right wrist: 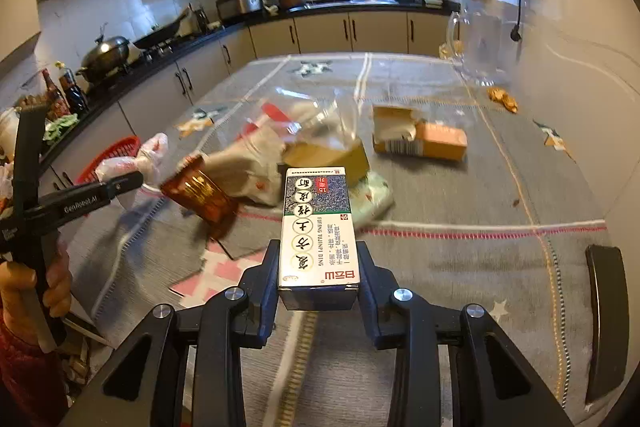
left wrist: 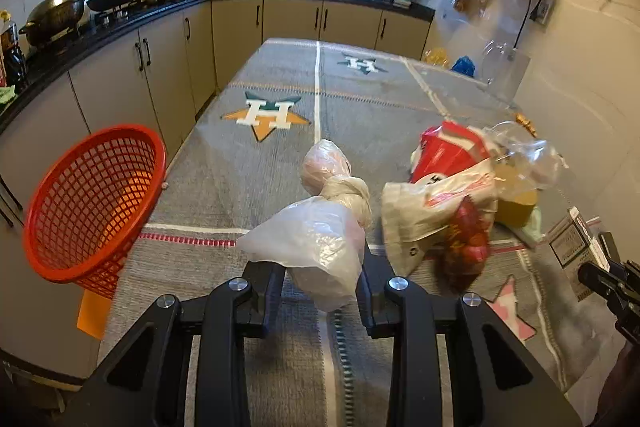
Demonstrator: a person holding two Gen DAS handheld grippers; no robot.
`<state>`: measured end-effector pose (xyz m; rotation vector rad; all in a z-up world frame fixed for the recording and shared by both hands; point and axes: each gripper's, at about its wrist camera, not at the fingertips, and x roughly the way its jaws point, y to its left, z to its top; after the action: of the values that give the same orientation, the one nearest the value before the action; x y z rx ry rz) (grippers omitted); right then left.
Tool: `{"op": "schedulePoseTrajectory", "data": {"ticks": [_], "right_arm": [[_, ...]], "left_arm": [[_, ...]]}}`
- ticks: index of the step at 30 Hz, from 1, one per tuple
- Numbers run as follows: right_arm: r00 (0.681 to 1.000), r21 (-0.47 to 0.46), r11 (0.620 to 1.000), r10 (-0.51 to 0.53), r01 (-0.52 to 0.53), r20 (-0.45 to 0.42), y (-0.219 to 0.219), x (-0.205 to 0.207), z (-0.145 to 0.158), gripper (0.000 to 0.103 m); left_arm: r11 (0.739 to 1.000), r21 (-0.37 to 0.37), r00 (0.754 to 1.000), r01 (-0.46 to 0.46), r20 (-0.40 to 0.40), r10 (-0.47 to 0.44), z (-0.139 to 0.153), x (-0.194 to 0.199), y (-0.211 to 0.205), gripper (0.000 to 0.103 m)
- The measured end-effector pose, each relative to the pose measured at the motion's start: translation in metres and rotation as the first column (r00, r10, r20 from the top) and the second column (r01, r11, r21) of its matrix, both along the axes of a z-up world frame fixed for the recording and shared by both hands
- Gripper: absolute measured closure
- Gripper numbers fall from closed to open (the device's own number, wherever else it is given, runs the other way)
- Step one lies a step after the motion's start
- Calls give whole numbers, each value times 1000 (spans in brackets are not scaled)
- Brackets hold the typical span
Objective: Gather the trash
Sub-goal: 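Grasp the white plastic bag with the left tool while the right tool grasps the white medicine box, then carry both items to the red basket and open both tools over it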
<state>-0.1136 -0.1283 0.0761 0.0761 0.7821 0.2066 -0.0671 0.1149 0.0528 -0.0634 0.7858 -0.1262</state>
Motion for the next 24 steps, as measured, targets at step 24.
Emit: {"op": "schedulePoseTrajectory", "data": {"ticks": [24], "right_arm": [[941,121,933,340,-338,6,122,65,57,66]], "left_arm": [[978,70,969,-198,162,185,77,-26,88,73]]}}
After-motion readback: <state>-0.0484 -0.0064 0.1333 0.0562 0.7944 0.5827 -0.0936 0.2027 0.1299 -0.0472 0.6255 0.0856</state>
